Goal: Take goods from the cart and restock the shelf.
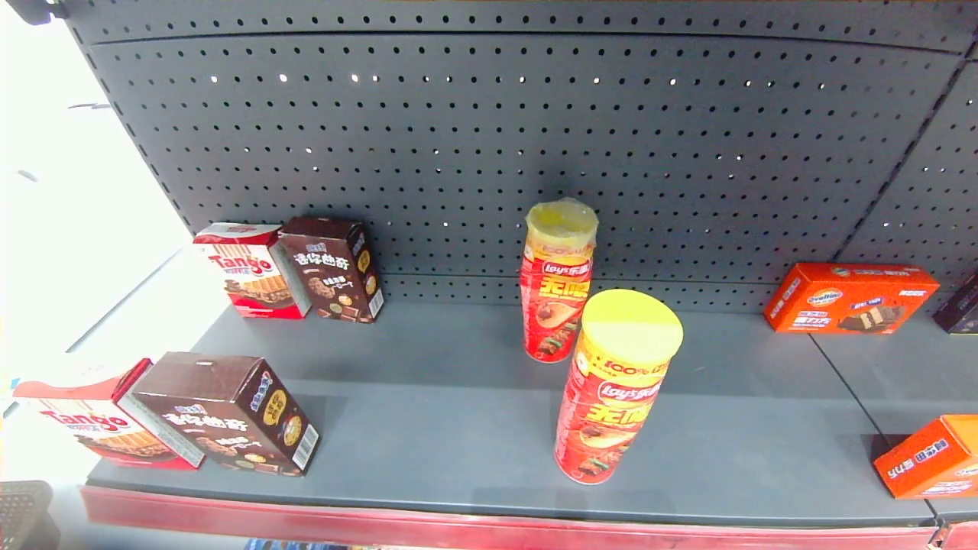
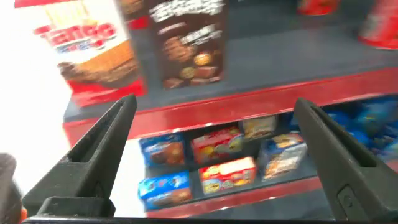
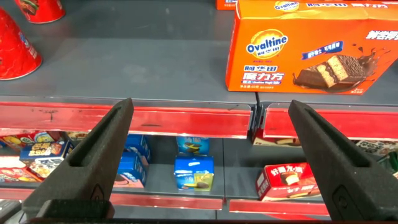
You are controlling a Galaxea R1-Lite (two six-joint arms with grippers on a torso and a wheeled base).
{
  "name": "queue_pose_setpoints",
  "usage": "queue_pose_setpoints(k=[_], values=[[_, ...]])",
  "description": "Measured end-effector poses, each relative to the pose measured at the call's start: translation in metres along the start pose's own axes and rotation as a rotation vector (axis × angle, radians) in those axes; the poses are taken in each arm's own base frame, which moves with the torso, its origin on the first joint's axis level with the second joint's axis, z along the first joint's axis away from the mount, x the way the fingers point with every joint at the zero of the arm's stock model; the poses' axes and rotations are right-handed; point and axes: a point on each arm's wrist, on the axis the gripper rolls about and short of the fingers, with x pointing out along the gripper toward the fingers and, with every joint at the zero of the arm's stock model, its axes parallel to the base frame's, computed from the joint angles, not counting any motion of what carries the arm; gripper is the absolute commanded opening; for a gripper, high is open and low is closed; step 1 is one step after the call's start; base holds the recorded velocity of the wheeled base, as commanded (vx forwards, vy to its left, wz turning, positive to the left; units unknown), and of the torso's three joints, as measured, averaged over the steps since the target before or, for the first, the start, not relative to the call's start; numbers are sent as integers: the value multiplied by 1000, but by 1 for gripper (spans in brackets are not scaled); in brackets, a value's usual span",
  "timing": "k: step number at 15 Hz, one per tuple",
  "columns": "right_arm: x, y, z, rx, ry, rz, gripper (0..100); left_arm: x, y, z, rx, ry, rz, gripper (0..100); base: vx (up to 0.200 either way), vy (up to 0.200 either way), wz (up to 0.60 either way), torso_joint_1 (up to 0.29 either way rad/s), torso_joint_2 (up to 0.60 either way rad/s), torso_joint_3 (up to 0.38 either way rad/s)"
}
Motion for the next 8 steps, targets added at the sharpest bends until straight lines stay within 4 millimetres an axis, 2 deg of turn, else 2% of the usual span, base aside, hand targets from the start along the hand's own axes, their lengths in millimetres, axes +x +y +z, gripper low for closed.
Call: queue_pose_setpoints(k=[2,3,5,8], values=[[0,0,0,0,0,0,100,-1,4,-4,4,47,197,100,0,0,0,0,0,0],[0,0,0,0,0,0,100,-1,4,-4,1,57,213,100,0,0,0,0,0,0],[0,0,0,0,0,0,100,0,2,-5,-6,55,117,100,0,0,0,0,0,0],[0,0,0,-2,1,-2,100,0,2,-5,-8,56,101,100,0,0,0,0,0,0]])
